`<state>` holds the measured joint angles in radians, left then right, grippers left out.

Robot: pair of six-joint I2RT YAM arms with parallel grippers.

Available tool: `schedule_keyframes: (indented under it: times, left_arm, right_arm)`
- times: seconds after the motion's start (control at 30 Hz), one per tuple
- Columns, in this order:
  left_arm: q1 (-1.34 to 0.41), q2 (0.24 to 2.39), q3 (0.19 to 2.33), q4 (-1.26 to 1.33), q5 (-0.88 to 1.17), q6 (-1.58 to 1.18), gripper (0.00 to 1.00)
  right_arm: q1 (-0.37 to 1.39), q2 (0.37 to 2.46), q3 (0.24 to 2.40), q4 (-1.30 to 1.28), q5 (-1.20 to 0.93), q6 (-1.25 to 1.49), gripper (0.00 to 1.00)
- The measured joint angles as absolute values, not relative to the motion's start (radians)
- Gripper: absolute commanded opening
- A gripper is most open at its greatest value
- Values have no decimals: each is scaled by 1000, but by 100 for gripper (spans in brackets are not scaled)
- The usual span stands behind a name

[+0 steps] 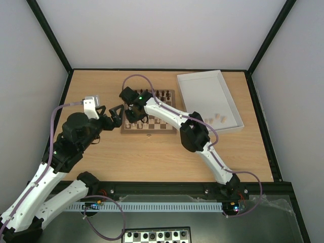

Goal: Set up the chess pieces on the board
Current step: Place the chess piece on the chessboard.

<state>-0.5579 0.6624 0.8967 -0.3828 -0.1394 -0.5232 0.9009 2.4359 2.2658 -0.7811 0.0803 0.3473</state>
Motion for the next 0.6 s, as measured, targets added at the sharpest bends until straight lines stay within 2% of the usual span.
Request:
schedule_keyframes:
  times: [0.6]
  left_arm:
    - [-558, 662, 896, -385, -140, -524, 100]
  right_arm:
    - [902, 2437, 2266, -788, 83, 344, 15]
